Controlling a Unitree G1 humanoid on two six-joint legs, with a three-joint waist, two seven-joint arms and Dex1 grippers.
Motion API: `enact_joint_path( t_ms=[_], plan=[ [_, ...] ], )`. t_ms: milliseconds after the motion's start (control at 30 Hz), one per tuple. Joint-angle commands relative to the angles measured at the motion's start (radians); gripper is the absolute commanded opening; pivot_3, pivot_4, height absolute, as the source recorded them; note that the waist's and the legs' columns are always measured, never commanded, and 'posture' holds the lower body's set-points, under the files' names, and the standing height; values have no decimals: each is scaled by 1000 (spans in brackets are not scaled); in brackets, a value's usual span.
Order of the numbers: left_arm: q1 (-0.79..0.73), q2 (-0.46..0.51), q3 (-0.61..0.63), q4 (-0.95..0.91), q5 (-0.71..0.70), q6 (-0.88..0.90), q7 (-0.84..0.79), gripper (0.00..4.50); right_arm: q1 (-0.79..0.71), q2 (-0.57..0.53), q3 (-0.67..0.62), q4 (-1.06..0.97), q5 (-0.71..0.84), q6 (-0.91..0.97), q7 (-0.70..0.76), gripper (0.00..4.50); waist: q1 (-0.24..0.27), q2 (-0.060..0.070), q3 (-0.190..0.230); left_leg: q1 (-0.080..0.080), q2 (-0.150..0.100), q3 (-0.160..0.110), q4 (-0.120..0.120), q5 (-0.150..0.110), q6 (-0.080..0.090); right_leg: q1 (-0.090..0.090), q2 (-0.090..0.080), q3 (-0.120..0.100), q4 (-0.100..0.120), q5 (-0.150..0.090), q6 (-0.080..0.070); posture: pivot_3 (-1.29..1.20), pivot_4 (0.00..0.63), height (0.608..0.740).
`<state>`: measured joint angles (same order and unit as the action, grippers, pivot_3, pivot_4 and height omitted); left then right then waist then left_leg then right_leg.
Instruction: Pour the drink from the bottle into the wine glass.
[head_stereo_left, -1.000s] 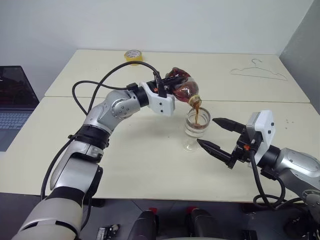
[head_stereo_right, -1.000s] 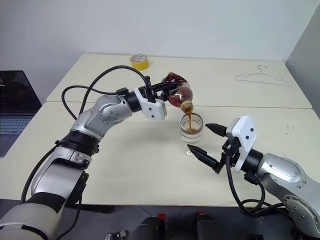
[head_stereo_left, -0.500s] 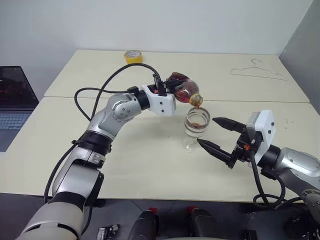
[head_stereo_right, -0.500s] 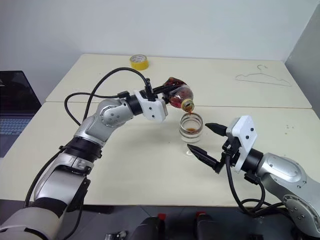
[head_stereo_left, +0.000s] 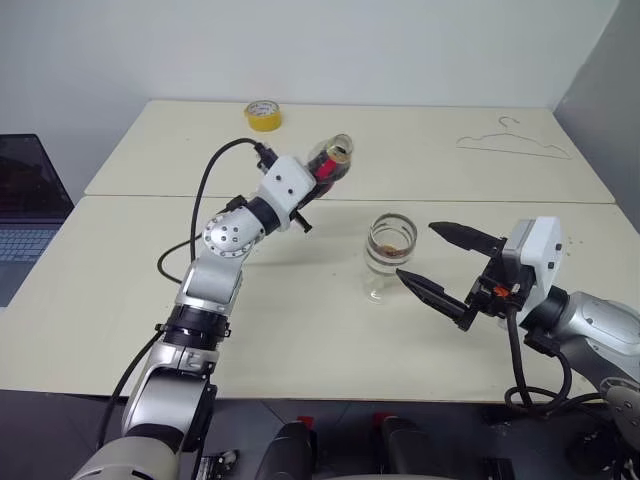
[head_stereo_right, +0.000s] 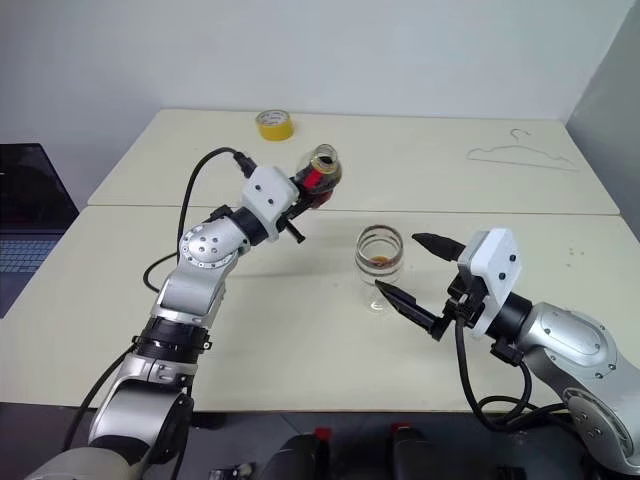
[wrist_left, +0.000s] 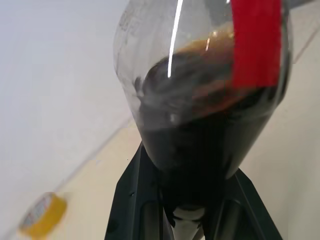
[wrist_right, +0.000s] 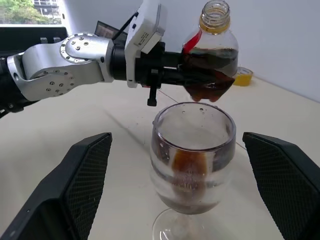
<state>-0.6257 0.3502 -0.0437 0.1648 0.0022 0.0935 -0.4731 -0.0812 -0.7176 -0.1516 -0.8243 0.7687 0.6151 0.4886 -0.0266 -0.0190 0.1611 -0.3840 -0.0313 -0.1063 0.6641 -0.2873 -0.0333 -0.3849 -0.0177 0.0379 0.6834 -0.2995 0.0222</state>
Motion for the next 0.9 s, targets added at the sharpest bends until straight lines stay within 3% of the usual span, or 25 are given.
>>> enact_joint_path(
  t_ms=[33,367,900],
  plan=[
    [46,-2,101,-92,-49,96,79,530,18,-9,-18,-27,9,-20,32,4500,-1,0,0,0,0,0,0,0,0,0,0,0,0,0,0,0,150,740],
    [269,6,245,-167,-99,159,185,530,-44,-22,-16,-23,44,-3,62,4500,2,0,0,0,0,0,0,0,0,0,0,0,0,0,0,0,150,740],
    [316,-27,322,-87,-197,140,205,530,-167,-54,22,11,89,31,133,4500,18,-2,-1,0,0,0,0,0,0,0,-1,0,-1,0,0,0,150,740]
  ],
)
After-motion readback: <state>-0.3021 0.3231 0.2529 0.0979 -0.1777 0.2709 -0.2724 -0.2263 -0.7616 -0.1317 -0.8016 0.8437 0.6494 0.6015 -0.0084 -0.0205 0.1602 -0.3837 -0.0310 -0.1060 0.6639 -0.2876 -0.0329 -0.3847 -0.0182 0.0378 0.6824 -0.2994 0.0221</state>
